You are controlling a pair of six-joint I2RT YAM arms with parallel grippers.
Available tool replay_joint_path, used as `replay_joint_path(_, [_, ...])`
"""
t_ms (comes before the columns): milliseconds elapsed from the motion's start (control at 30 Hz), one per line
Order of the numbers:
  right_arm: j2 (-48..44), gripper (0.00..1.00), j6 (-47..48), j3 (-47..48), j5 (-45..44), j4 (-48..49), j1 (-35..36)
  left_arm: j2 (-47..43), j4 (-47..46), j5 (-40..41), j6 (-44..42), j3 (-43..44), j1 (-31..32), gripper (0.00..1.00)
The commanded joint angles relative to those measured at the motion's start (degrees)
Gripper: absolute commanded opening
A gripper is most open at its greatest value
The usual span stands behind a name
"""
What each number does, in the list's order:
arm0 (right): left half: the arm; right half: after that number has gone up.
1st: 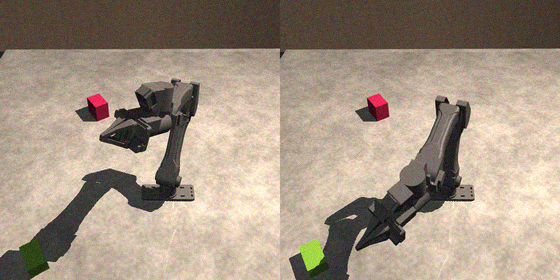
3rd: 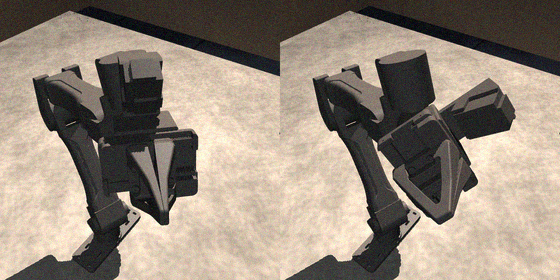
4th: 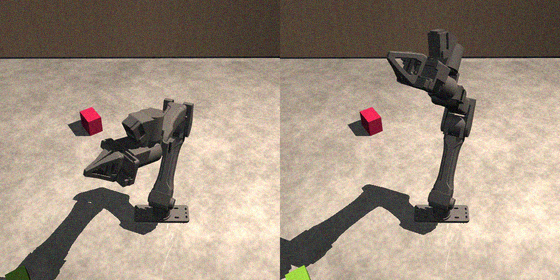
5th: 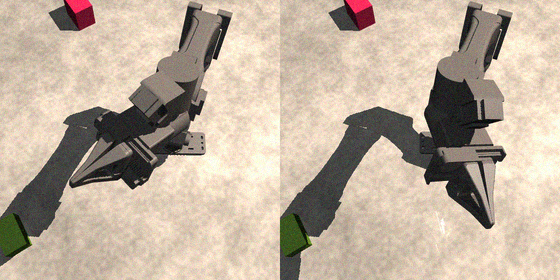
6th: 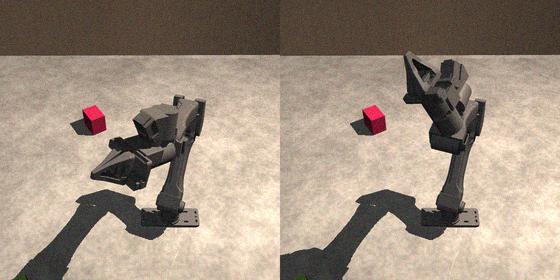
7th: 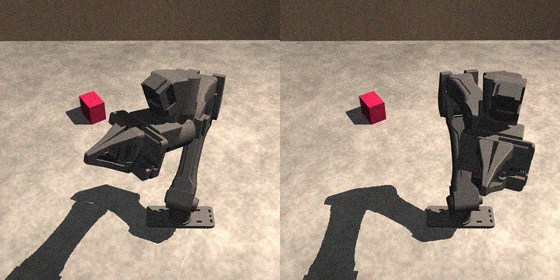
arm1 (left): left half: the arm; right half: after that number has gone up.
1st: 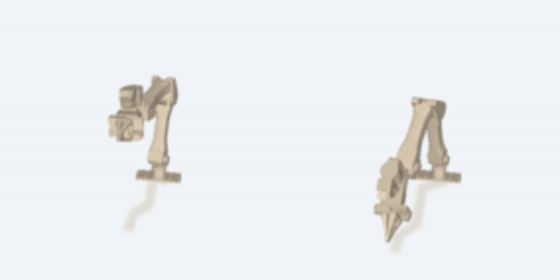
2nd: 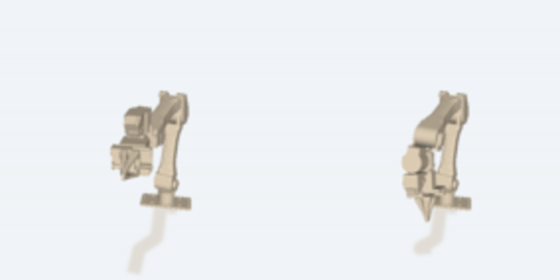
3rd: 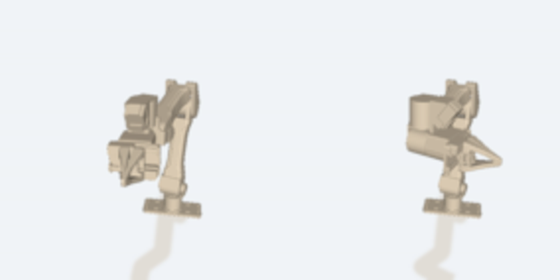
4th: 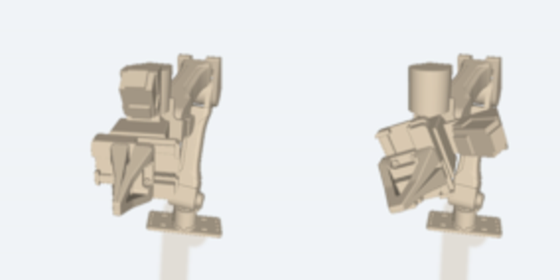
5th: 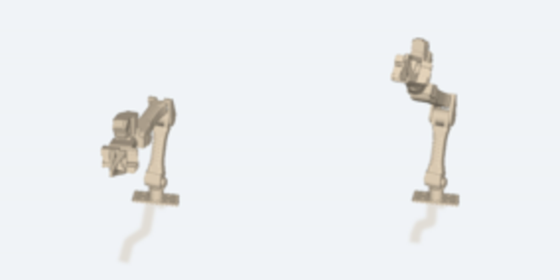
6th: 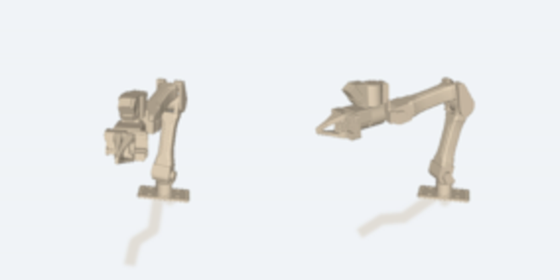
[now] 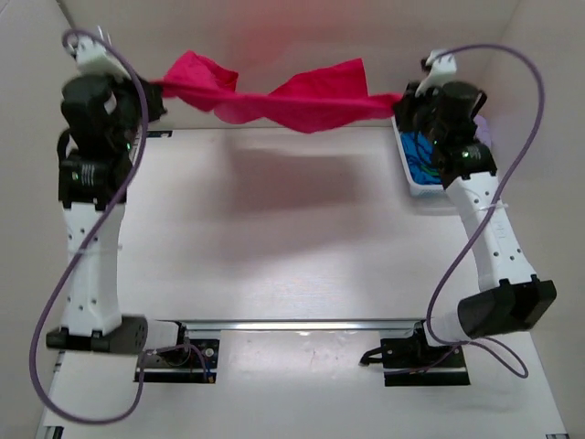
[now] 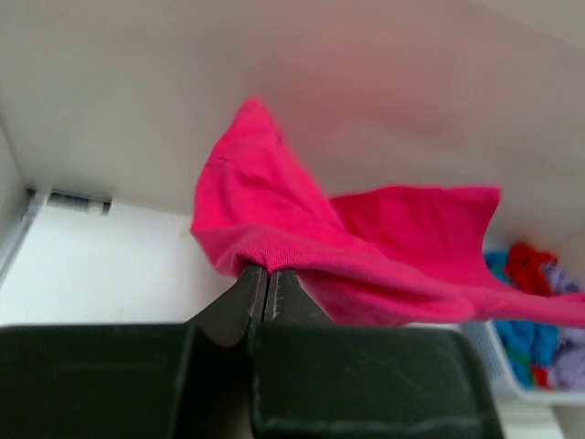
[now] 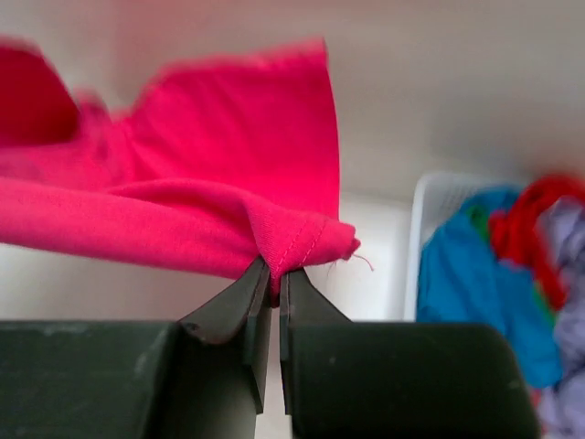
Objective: Fold and stack the t-shirts
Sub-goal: Flatten out the tshirt
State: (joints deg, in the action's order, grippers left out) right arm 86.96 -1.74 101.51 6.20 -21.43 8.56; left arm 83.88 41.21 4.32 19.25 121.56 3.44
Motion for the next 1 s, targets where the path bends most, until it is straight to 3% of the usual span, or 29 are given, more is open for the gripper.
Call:
replay_joint_path(0, [-0.4,0.00,-1.2,-19.9,0.1,2.4,0.6,-5.8,2.1,0.9,1.0,-25.1,-0.2,0.00])
replay_joint_path(167, [-4.0,0.00,-3.0,-37.8,1.1,2.8,2.6,-22.2,-2.6,0.8,9.0,-61.9,1.2,0.00])
replay_joint_path(267, [-8.0,0.00,-4.4,-47.6,-1.0,1.6,5.3,-29.8,-2.0,-1.3,13.9,-77.1,2.0,0.00])
replay_joint_path(367, [-14.4,0.01,-7.6,-57.3,-2.1,-1.8,6.8,-37.2,0.9,-2.1,15.4,-84.4,2.6,0.00])
replay_joint_path(500, [-21.4,0.00,-9.4,-62.5,2.5,-6.8,5.0,-46.3,8.3,-2.0,15.7,-85.9,4.6,0.00])
replay_joint_path(633, [-26.6,0.00,-9.3,-62.3,5.7,-10.8,3.0,-52.3,13.3,1.0,19.4,-83.0,10.1,0.00])
replay_joint_path(700, [-26.0,0.00,-8.5,-60.5,9.4,-11.8,-0.1,-54.1,13.0,1.9,19.3,-81.2,9.3,0.00])
replay_joint_path(833, [-16.9,0.00,-6.5,-53.6,9.0,-7.8,-1.9,-42.2,4.5,-0.7,14.4,-81.7,5.5,0.00])
replay_joint_path(967, [1.1,0.01,-5.0,-34.6,4.5,-5.6,-1.8,-16.2,-6.3,-2.3,10.6,-72.0,-0.2,0.00])
